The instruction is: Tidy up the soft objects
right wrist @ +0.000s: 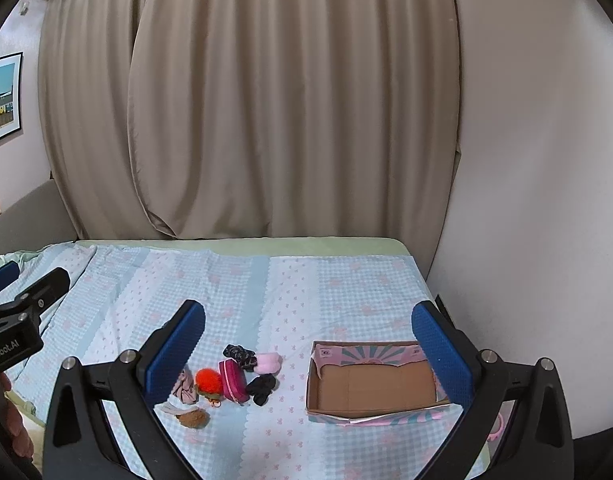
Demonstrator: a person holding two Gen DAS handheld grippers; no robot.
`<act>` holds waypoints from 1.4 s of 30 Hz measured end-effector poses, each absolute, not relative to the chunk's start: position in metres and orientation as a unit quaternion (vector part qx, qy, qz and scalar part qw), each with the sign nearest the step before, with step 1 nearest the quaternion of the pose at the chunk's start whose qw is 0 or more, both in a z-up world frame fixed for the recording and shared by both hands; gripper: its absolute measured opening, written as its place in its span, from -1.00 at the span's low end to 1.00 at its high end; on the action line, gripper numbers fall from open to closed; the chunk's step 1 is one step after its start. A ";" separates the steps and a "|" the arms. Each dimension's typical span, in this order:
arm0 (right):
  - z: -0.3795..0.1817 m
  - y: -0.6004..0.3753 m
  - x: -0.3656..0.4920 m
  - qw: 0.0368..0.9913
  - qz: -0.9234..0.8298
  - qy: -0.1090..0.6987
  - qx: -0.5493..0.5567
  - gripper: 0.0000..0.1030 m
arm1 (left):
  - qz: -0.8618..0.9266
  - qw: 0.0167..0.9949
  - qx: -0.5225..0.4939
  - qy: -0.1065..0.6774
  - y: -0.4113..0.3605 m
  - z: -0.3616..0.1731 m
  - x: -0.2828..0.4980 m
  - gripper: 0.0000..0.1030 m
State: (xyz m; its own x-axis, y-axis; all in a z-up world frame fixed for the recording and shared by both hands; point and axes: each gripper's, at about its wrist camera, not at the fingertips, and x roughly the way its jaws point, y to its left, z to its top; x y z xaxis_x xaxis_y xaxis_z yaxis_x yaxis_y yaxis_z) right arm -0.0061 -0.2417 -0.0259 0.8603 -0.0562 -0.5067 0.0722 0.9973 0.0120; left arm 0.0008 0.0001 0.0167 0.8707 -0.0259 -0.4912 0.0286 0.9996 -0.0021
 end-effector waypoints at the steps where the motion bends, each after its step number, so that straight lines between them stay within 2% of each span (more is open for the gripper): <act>1: -0.027 -0.242 -0.007 0.965 -0.034 0.260 0.015 0.99 | -0.015 0.967 0.003 0.253 0.000 0.015 -0.001 0.99; 42: -0.027 -0.249 -0.011 0.967 -0.032 0.254 0.015 0.99 | -0.015 0.968 -0.006 0.251 -0.006 0.008 -0.006 0.99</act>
State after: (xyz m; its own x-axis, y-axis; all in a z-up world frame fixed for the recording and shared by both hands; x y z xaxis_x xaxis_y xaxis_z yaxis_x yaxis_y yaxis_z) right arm -0.0110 -0.2492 -0.0273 0.8689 -0.0545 -0.4919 0.0697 0.9975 0.0125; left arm -0.0060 -0.0057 0.0077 0.8738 -0.0319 -0.4852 0.0264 0.9995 -0.0183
